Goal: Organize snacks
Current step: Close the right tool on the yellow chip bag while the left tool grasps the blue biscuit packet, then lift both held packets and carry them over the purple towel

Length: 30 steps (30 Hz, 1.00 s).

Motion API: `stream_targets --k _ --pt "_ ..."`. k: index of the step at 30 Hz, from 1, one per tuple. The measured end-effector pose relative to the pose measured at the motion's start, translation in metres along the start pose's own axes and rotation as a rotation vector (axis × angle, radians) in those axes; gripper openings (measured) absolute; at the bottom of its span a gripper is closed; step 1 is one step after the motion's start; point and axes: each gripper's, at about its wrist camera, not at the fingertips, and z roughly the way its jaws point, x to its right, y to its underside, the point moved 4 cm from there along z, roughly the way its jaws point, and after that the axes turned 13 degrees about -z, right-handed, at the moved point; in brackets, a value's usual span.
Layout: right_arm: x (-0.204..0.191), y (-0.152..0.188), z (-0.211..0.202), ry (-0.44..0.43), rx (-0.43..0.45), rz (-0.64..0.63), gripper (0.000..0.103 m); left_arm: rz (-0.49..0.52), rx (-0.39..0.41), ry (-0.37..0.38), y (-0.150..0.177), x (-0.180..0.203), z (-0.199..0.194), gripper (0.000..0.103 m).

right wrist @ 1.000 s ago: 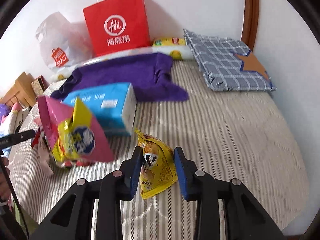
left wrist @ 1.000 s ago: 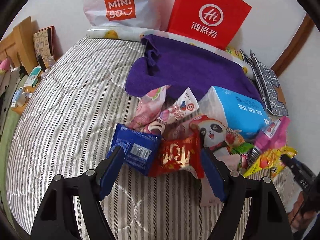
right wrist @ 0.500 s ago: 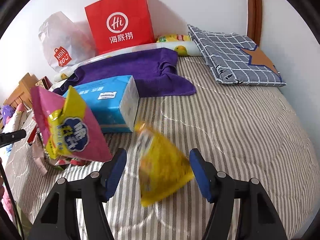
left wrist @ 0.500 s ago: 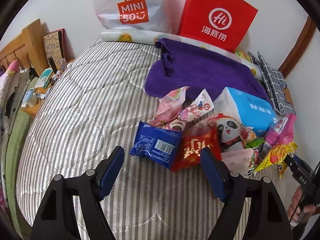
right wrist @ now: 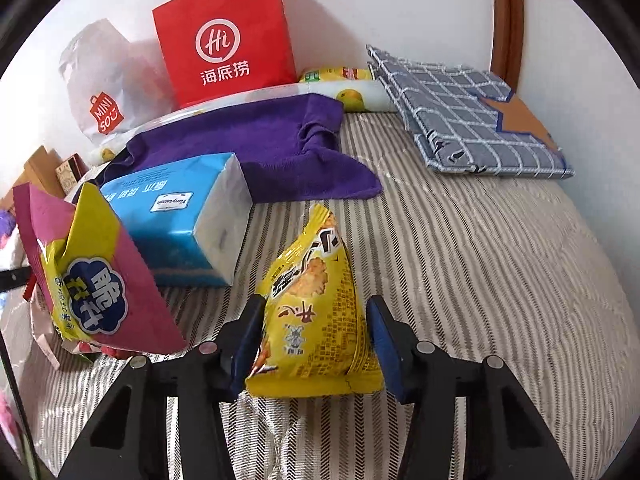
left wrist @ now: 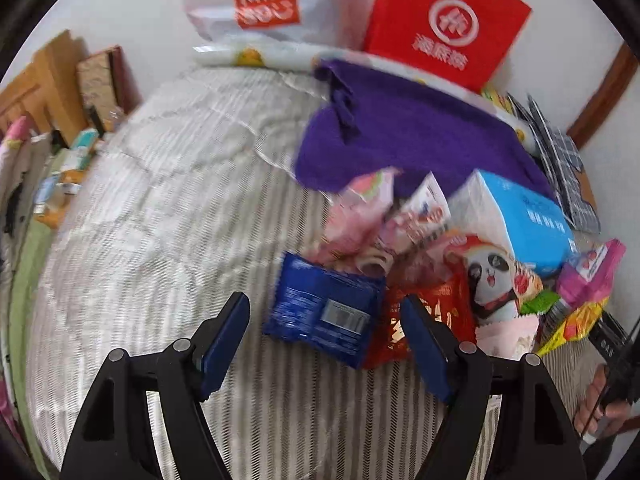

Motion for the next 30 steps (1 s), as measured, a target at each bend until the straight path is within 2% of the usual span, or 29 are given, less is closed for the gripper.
stream_targets --k 7,15,18,23,26,30 --pt "0.0 0.001 0.004 -0.023 -0.02 0.009 0.05 -0.031 -0.007 0.059 -0.004 -0.007 0.011 0.077" --pt "0.0 0.0 0.007 -0.029 -0.028 0.011 0.051 0.143 0.077 -0.098 0.007 0.001 0.018 0.076" --pt "0.0 0.0 0.007 -0.025 -0.032 0.005 0.051 0.14 0.1 -0.097 0.009 -0.001 0.017 0.074" --pt "0.002 0.0 0.006 -0.039 -0.024 0.021 0.05 0.146 0.132 -0.098 0.012 -0.004 0.012 0.053" --pt "0.001 0.0 0.004 -0.026 -0.018 0.017 0.049 0.148 0.137 -0.095 0.015 -0.004 0.009 0.047" --pt "0.0 0.0 -0.004 0.015 0.007 0.003 0.049 0.14 0.128 -0.074 0.021 -0.007 0.001 0.045"
